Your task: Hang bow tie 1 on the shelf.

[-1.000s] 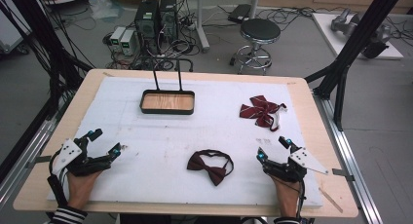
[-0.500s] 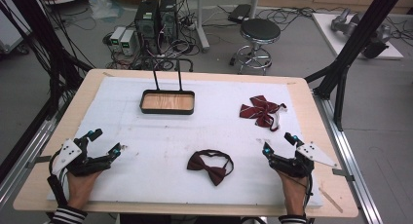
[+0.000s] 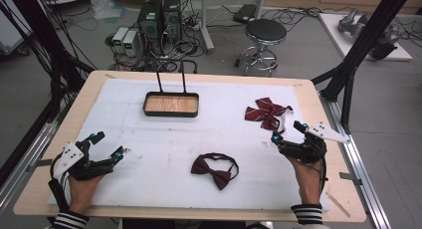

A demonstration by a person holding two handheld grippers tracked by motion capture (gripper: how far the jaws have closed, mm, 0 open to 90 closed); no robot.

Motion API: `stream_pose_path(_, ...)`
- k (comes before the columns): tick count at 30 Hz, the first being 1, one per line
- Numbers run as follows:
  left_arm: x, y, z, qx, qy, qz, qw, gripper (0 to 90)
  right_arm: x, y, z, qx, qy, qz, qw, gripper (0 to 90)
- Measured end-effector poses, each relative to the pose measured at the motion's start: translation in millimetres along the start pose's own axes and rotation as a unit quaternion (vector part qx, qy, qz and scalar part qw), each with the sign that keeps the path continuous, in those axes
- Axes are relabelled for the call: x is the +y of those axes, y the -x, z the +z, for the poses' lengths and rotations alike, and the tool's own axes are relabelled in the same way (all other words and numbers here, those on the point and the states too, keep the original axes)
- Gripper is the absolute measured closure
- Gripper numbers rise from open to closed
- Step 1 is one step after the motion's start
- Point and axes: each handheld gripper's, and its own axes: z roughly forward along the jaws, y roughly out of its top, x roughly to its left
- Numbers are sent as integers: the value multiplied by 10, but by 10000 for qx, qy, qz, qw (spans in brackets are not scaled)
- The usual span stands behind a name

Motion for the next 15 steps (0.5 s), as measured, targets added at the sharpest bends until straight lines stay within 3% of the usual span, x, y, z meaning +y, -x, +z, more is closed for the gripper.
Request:
stream_pose_path(6,1,7,2,6,-16,48,10000,126,238,45,95,1,-292,-60,9996,104)
stream_pose_path(12,2,5,3,5,-23,46,10000,127,411,121,182,-75,-485,40,9988,103)
stream_pose_path(15,2,6,3,5,-21,49,10000,127,483,149,229,-310,-645,35,9974,104)
